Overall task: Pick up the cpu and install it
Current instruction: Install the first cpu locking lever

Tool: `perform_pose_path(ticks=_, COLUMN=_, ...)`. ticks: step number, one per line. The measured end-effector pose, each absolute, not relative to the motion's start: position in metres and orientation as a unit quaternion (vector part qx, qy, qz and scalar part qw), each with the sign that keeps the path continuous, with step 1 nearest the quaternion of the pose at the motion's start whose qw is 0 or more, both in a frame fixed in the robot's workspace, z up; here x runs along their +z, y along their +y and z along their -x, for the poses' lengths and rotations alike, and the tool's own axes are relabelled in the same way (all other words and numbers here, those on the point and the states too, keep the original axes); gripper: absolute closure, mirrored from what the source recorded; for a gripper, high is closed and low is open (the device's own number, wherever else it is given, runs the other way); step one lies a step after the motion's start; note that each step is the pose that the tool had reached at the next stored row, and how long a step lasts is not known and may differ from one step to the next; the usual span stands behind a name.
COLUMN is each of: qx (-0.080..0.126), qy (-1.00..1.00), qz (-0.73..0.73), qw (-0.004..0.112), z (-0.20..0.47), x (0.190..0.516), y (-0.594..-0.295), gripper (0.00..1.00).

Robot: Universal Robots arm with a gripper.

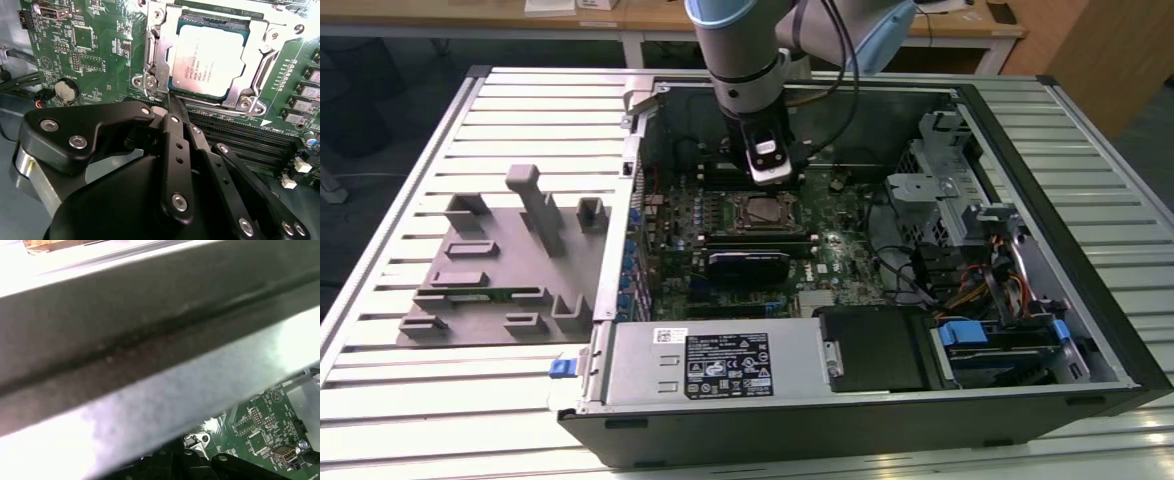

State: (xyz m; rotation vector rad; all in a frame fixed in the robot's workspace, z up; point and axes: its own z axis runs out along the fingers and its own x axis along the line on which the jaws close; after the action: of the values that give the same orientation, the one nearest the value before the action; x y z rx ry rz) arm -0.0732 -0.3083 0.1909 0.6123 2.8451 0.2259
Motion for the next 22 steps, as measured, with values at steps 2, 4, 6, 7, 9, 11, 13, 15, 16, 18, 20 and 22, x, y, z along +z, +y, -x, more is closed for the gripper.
perform_pose_path(ticks=2, qx=0.079, qy=0.968, qz=-0.209, qw=0.111, z=0.073, x=0.192, y=-0.308, gripper=0.89)
perform_pose_path(ticks=4, qx=0.079, qy=0.968, qz=-0.209, qw=0.111, z=0.073, x=0.194, y=-0.308, gripper=0.89)
perform_pose_path(ticks=6, qx=0.079, qy=0.969, qz=-0.209, qw=0.111, z=0.073, x=0.196, y=-0.308, gripper=0.89)
perform_pose_path(ticks=7, qx=0.079, qy=0.969, qz=-0.209, qw=0.111, z=0.073, x=0.198, y=-0.308, gripper=0.89)
perform_pose_path(ticks=9, qx=0.079, qy=0.969, qz=-0.209, qw=0.111, z=0.073, x=0.201, y=-0.308, gripper=0.89)
perform_pose_path(ticks=11, qx=0.079, qy=0.969, qz=-0.209, qw=0.111, z=0.073, x=0.205, y=-0.308, gripper=0.89)
perform_pose_path(ticks=13, qx=0.079, qy=0.969, qz=-0.209, qw=0.111, z=0.073, x=0.209, y=-0.308, gripper=0.89)
perform_pose_path(ticks=15, qx=0.079, qy=0.969, qz=-0.209, qw=0.111, z=0.073, x=0.214, y=-0.308, gripper=0.89)
perform_pose_path(ticks=16, qx=0.079, qy=0.969, qz=-0.209, qw=0.111, z=0.073, x=0.216, y=-0.308, gripper=0.89)
perform_pose_path(ticks=18, qx=0.079, qy=0.968, qz=-0.209, qw=0.111, z=0.073, x=0.221, y=-0.308, gripper=0.89)
perform_pose_path(ticks=20, qx=0.079, qy=0.969, qz=-0.209, qw=0.111, z=0.073, x=0.223, y=-0.308, gripper=0.89)
perform_pose_path(ticks=22, qx=0.079, qy=0.968, qz=-0.209, qw=0.111, z=0.073, x=0.223, y=-0.308, gripper=0.89)
